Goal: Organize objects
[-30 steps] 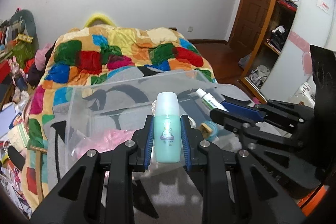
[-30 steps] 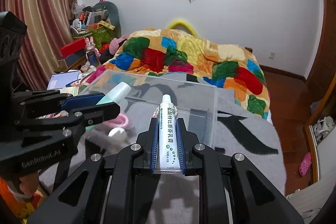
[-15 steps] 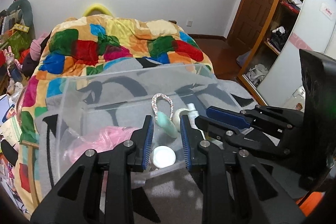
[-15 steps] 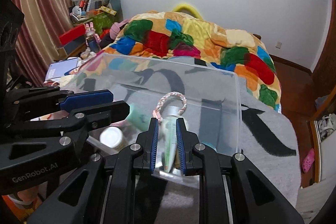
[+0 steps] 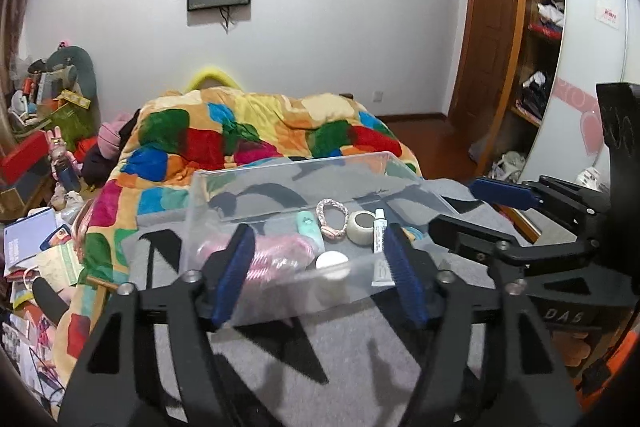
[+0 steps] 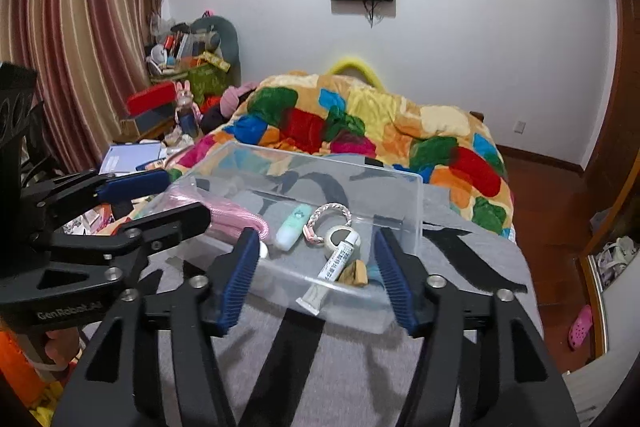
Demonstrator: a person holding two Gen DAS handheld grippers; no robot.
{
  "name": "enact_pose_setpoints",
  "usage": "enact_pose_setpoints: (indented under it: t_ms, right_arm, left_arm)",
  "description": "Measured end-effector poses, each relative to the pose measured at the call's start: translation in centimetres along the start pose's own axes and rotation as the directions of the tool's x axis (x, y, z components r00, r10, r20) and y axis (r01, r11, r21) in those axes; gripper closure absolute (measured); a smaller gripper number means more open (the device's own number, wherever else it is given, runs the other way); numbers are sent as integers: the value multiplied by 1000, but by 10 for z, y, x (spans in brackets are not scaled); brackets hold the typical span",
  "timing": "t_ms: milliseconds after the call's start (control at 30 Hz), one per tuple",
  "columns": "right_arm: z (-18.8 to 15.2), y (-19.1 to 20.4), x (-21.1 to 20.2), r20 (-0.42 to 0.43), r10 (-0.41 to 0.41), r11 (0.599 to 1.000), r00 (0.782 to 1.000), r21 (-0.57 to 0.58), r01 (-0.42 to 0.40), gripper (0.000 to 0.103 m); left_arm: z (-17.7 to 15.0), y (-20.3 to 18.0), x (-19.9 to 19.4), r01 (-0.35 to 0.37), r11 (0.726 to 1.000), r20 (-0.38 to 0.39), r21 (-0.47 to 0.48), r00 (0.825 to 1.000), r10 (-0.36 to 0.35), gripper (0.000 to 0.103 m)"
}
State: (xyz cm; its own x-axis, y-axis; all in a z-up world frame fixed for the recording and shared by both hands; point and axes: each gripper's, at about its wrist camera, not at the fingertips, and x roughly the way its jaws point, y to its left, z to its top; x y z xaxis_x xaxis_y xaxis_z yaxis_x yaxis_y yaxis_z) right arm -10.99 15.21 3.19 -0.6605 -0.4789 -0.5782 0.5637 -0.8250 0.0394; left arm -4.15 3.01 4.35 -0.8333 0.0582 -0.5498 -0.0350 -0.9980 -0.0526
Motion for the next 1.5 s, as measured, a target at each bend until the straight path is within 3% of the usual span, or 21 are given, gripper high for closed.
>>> enact_pose_setpoints:
  t_ms: [100,167,300,667,1500]
  right_arm:
    - [-8,2,-9,24,-4,1000,1000,10,4,26]
    - [-14,3,-13,37,-9,1000,999,12,9,20]
    - [-27,8,-12,33,-21,1000,999,14,20,20]
    - [-43,10,-9,25,-70,998,997,2,70,20]
    - [-46,8,-16,27,-59,998,998,29,58,20]
  left_arm:
    - [-11,2,-10,-22,1000,29,-1,999,22,26]
    - [-20,2,-16,-47,999,59,-2,997,47,16]
    - [-34,7,-21,-52,998,89,-28,995,54,11]
    - [-45,6,-12,-64,998,31,-12,997,64,10]
    - [-46,7,-8,-53,998,6,-20,999,53,9]
